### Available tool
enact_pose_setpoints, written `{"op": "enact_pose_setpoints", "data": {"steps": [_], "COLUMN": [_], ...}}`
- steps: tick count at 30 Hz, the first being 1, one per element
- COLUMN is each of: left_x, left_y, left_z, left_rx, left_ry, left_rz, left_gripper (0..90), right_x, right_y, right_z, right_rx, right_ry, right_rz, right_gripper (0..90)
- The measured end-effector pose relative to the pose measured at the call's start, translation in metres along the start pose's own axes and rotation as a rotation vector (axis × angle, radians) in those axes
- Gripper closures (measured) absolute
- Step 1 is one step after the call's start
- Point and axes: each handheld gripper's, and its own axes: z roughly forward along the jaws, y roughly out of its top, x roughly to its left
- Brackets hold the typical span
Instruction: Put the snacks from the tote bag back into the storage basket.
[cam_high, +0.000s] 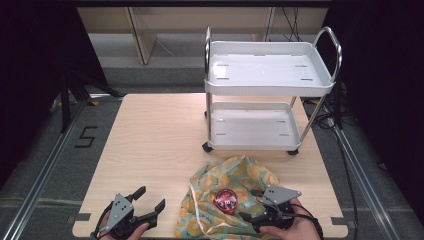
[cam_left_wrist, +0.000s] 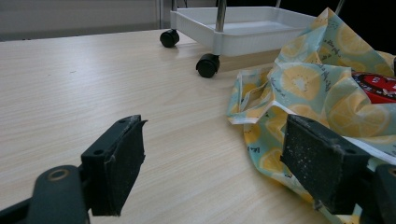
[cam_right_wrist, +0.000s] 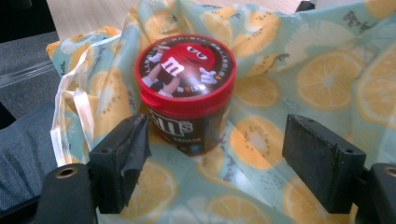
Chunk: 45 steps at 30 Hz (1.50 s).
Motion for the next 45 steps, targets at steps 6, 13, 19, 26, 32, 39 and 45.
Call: {"op": "enact_pose_setpoints", "data": {"steps": [6,13,19,26,32,39,45], "left_x": [0.0,-0.001,0.0,-0.001,-0.001,-0.001,-0.001], "left_y": [0.0,0.0,0.0,0.0,0.0,0.0,0.0], "left_z": [-0.001,0.0,0.0,0.0,0.0,0.0,0.0], "left_rx": [0.004,0.0,-0.008,-0.001,0.0,0.0,-0.007], "left_ry": [0.006,-0.006,-0.014,-0.008,-0.012,-0.013,-0.017], "left_rz": [-0.006,-0.006,-0.005,-0.007,-0.004,-0.003,-0.004], "left_gripper": [20.4,20.3,20.3,20.3,20.4,20.3,20.3], "right_x": [0.004,0.006,0.009,0.008,0.007,0.008,0.008], "right_y": [0.01,0.02,0.023,0.027,0.029,0.028,0.025], "right_z": [0.008,0.022,0.032,0.043,0.055,0.064,0.071], "right_rx": [0.008,0.037,0.054,0.084,0.108,0.112,0.125], "right_ry": [0.027,0.027,0.04,0.037,0.054,0.056,0.069], "right_rz": [-0.023,-0.042,-0.047,-0.052,-0.072,-0.08,-0.092], "right_gripper": [22.9,21.8,20.9,19.3,18.3,19.4,21.9]}}
